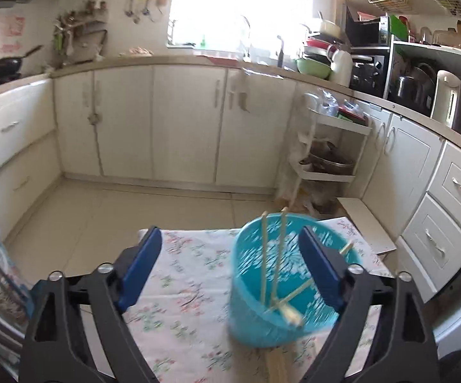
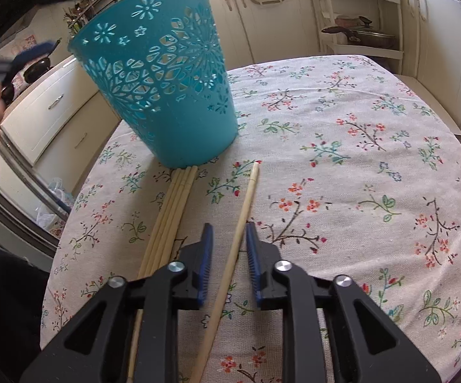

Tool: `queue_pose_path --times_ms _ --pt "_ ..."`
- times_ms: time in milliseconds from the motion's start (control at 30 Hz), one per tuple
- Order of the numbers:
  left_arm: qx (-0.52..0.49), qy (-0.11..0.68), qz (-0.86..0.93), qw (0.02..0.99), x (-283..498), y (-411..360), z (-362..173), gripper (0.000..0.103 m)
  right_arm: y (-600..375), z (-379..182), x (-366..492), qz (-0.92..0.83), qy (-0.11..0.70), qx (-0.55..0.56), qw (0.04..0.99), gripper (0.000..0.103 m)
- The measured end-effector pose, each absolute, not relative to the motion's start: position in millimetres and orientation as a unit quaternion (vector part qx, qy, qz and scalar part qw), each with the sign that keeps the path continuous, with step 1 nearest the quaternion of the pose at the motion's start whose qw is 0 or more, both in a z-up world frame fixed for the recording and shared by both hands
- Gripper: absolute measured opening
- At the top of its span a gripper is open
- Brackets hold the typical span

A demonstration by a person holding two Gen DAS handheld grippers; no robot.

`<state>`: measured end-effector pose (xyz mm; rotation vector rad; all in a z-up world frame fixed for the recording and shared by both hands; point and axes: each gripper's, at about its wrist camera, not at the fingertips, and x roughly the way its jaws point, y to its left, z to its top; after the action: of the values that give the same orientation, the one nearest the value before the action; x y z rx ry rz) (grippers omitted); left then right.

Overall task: Organize utensils
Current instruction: 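Lower the left gripper's chopstick into the teal basket and release it, then close the right gripper on a wooden chopstick and lift it toward the basket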

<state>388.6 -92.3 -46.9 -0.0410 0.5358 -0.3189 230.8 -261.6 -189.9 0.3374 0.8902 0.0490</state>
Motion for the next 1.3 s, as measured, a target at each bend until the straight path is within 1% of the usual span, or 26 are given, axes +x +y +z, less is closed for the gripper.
queue_pose_path --times_ms 133,267,500,567,600,667,900,1100,1300 --pt "-0.019 0.293 -0.127 0.947 378.8 -75.0 -62.3 0.088 -262.1 -189.5 230.7 0.023 0.429 0.163 0.888 0.026" --pt "0.008 0.302 -0.096 0.948 376.6 -66.6 -71.7 0.090 -267.2 -189.0 231.9 0.000 0.428 0.171 0.888 0.026" --pt "0.017 0.304 -0.092 0.948 374.5 -59.8 -73.0 0.092 -244.1 -187.3 246.2 -0.044 0.445 0.071 0.892 0.025" --pt "0.019 0.299 -0.093 0.950 372.5 -59.0 -71.2 0.093 -240.0 -187.3 246.1 -0.049 0.447 0.050 0.892 0.023" --pt "0.020 0.296 -0.093 0.950 371.0 -58.8 -70.1 0.093 -239.8 -187.3 245.0 -0.048 0.448 0.046 0.892 0.019" --pt "0.023 0.293 -0.095 0.951 370.0 -59.8 -68.5 0.094 -240.4 -186.9 241.6 -0.043 0.450 0.044 0.891 0.015" --pt "0.029 0.297 -0.097 0.950 371.3 -63.7 -69.6 0.095 -246.1 -185.1 224.4 -0.035 0.450 0.070 0.889 0.006" --pt "0.041 0.304 -0.099 0.947 372.0 -70.2 -74.3 0.095 -263.5 -178.3 209.4 -0.006 0.445 0.160 0.881 0.006" --pt "0.041 0.306 -0.097 0.946 371.5 -70.8 -76.8 0.095 -270.2 -132.7 195.6 0.031 0.398 0.210 0.893 0.006"
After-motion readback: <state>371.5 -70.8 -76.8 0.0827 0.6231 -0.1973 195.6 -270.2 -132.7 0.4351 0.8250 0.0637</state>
